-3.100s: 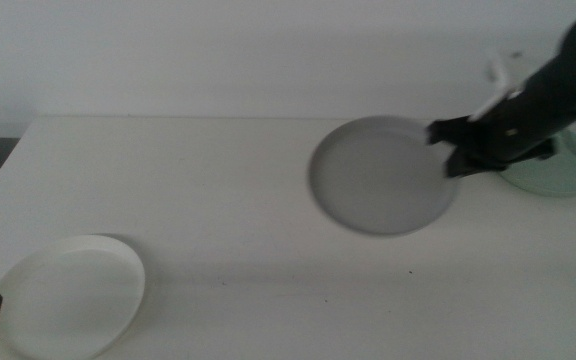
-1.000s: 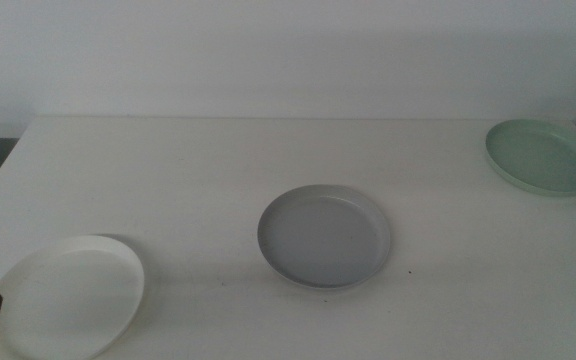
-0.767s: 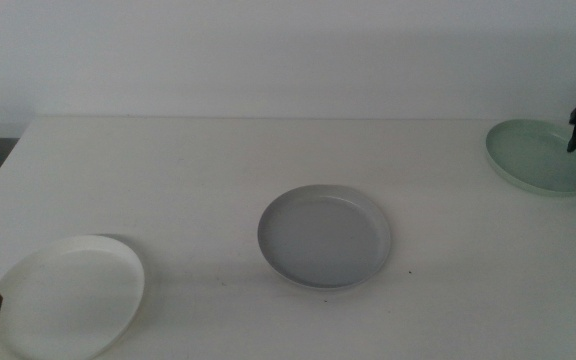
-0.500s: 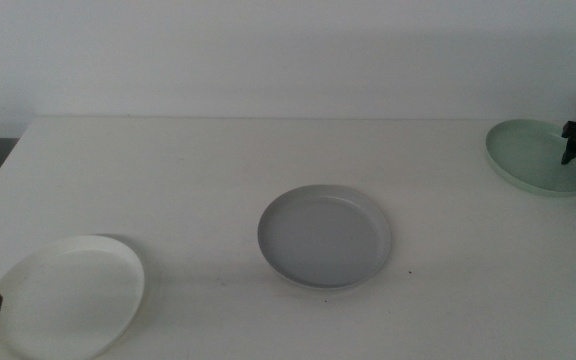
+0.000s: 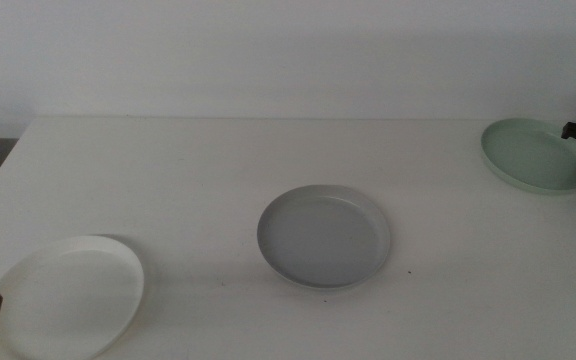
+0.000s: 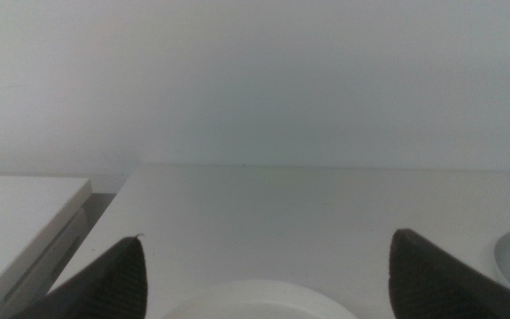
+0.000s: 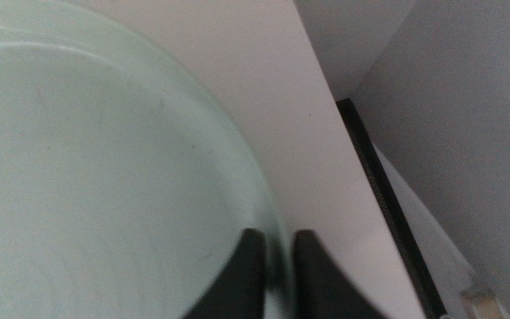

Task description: Stack the three bowls on top of each other.

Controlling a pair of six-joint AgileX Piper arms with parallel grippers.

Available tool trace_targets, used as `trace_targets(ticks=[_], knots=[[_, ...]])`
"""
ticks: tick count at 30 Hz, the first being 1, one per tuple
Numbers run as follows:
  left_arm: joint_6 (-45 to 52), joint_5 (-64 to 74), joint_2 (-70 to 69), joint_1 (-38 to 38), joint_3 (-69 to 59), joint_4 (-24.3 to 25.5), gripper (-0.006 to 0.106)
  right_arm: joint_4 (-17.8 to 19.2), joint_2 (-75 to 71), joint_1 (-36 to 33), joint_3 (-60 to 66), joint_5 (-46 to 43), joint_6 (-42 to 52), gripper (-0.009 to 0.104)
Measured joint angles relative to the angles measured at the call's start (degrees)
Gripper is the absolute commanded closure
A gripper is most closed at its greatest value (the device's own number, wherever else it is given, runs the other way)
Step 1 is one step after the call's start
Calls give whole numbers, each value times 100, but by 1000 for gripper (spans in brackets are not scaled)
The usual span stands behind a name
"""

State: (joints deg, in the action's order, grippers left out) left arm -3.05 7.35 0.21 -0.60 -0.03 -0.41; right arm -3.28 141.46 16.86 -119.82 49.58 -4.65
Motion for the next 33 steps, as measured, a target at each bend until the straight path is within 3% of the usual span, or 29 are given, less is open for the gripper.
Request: trace_targets(ticks=[9,14,24,33], knots=[[0,0,0,0,0,0,7,-273,-188,13,28,92,220,98],[0,0,0,0,0,0,7,-549,-1335,-166,1056,-300,535,98],[0,0,0,0,0,0,7,-1450,-3588,-1994,3837,-1441,683,98],[0,0,0,0,0,0,7,-1535,-3648,-3292,4399,-1670,671,98]])
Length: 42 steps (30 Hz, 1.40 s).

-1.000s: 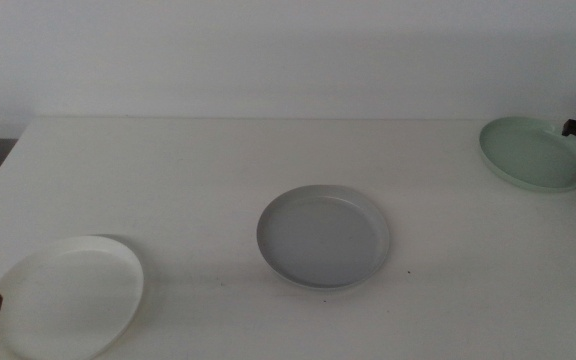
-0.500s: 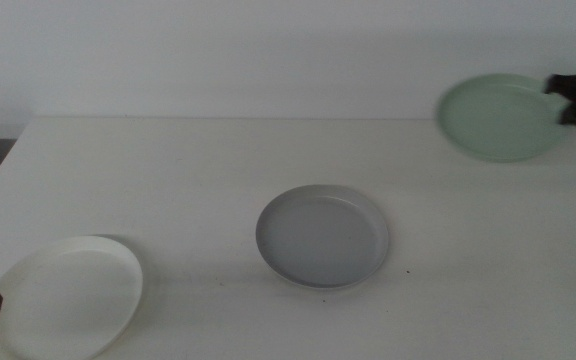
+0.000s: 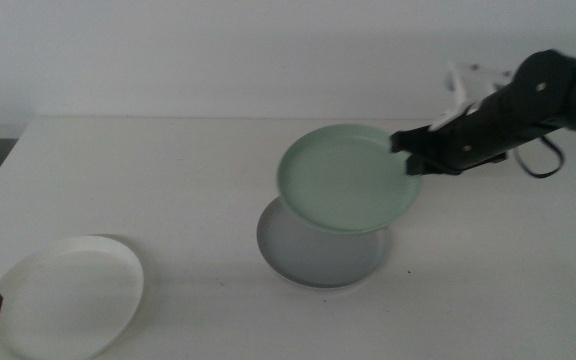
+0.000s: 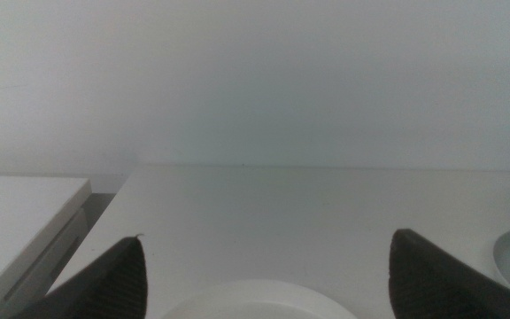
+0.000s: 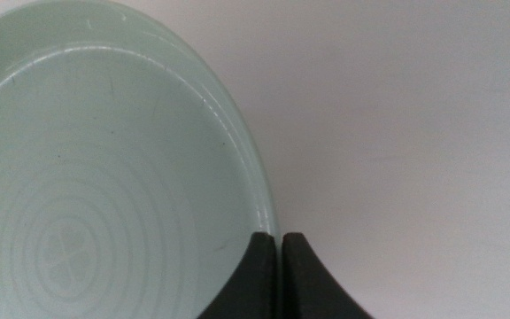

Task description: Stack the three bowls on top of each other.

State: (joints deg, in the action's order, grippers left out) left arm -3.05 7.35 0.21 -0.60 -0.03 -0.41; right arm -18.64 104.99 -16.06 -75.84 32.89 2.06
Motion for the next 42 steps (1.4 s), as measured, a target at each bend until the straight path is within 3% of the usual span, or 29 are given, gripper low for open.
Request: trace_targets(ticks=[9,27,33,36,40,42], knots=[[0,0,0,0,0,0,7,-11,326,-577,23,-219,-206,98],[0,0,0,0,0,0,7,349,642,-613,23,-223,-499,97],[0,0,0,0,0,0,7,349,642,-613,23,-223,-509,63],[0,0,0,0,0,0,7,374,642,-613,-6,-75,-509,38],[0,0,0,0,0,41,7,740,473,-613,-412,511,-499,4],[0,0,0,0,0,41,7,949,252,-613,-770,882,-430,2]])
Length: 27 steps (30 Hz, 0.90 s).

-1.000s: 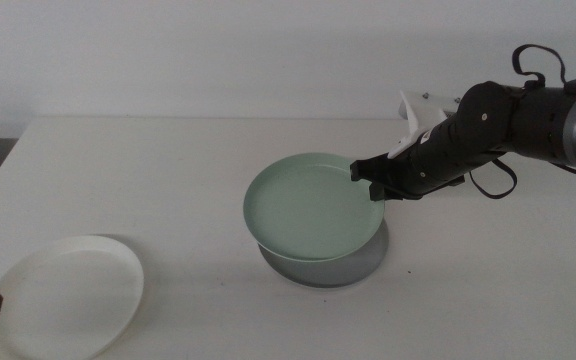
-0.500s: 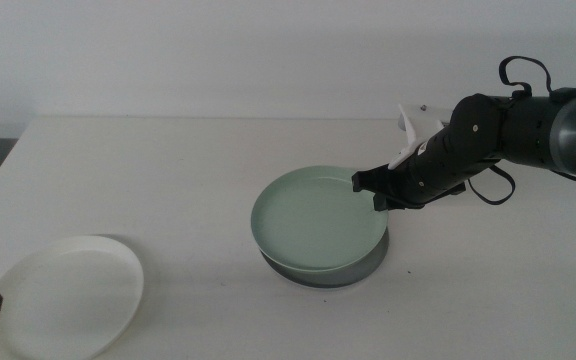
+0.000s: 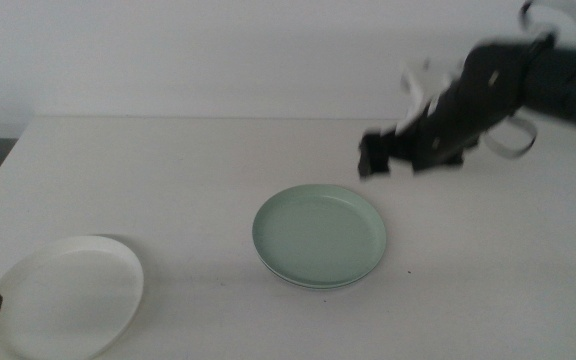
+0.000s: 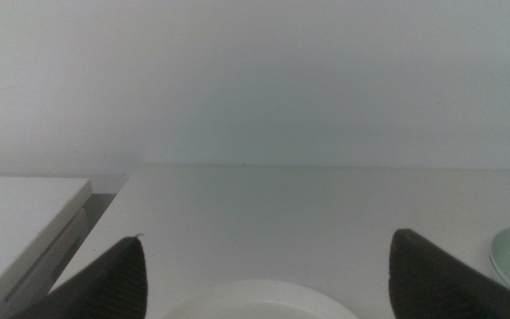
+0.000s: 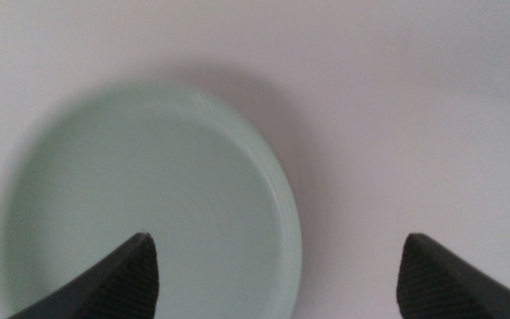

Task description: Stack the three bowls on top of each other.

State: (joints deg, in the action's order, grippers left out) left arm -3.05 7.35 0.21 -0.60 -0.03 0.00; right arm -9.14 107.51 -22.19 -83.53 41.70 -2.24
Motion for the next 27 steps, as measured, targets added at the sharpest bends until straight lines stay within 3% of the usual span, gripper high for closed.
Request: trace_targets(ticks=[3,8,11,18,27], knots=[[0,0,0,0,0,0,7,16,-530,0,-485,394,224,2],[0,0,0,0,0,0,7,-800,-1900,0,-750,711,1430,2],[0,0,0,0,0,0,7,-1043,-2630,0,-773,1110,1695,2],[0,0,0,0,0,0,7,-1082,-4111,0,72,1604,1938,2],[0,0,0,0,0,0,7,-1300,-5768,0,1519,1129,1938,2]])
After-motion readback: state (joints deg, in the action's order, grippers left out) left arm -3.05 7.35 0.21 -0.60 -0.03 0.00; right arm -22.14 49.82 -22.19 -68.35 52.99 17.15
